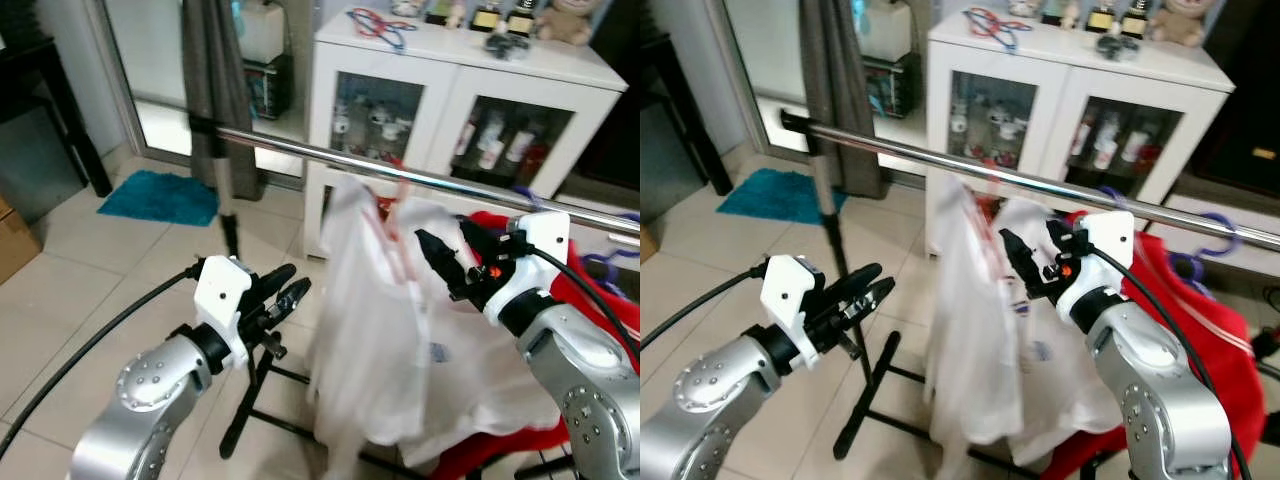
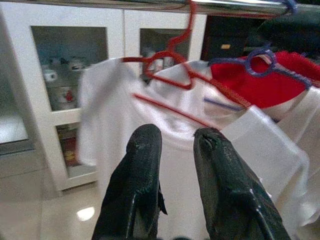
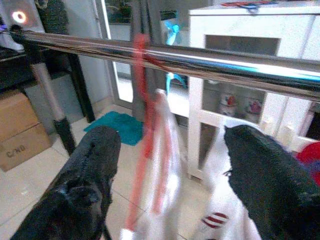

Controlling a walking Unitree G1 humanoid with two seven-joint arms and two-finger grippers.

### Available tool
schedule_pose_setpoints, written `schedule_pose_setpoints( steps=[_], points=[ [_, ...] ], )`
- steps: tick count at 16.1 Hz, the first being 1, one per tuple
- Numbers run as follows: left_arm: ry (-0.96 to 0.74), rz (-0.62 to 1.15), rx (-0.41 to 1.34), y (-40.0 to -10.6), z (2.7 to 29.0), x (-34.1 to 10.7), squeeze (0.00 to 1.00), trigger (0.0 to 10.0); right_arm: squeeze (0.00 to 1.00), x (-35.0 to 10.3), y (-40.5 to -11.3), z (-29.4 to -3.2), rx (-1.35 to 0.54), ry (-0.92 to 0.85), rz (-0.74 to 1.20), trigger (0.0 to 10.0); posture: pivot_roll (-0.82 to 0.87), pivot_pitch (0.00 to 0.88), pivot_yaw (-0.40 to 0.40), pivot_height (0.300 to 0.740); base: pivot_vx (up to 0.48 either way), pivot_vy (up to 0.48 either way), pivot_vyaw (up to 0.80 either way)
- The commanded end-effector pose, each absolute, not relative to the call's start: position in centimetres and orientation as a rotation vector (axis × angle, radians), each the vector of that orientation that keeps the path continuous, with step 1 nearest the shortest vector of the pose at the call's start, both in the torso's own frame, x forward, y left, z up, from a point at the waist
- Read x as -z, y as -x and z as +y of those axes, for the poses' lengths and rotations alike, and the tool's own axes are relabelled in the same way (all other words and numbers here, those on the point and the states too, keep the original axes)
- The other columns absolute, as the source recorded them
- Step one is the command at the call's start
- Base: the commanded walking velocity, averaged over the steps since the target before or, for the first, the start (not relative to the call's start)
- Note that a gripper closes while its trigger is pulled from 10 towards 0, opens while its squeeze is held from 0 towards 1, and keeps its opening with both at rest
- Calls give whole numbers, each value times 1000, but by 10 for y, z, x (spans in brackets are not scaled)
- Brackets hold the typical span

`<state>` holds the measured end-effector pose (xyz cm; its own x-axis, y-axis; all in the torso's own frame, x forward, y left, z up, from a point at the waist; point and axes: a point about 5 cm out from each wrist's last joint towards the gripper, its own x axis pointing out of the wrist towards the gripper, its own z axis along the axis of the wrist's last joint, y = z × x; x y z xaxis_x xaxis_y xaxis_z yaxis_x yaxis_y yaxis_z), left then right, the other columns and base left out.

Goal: Hang hanger

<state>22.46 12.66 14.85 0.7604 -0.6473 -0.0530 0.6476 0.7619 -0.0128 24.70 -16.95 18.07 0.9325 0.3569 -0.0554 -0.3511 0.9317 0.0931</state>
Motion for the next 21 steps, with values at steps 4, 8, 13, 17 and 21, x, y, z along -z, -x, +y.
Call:
schedule_pose_setpoints(
  steps=[4, 8, 13, 17, 21],
  points=[
    [-19, 37, 736, -223, 124, -154, 0, 10000, 1000, -189, -245, -169, -408, -57, 40, 10000, 80, 0, -34, 740, 0, -259, 0],
    [-18, 77, 851, -217, 120, -153, 0, 10000, 1000, -187, -250, -176, -405, 22, 145, 10000, 84, 0, -29, 740, 0, 0, 0],
    [1, 115, 987, -207, 116, -155, 0, 10000, 1000, -190, -259, -199, -335, 70, 258, 10000, 83, 0, -21, 740, 0, 0, 0],
    [0, 127, 1029, -207, 114, -155, 0, 10000, 1000, -181, -279, -219, -199, 126, 366, 10000, 88, 0, -19, 740, 0, 0, 0],
    [-1, 133, 1035, -206, 115, -155, 0, 10000, 0, -180, -289, -228, -166, 40, 407, 10000, 94, 0, -26, 740, 0, 0, 0]
  ],
)
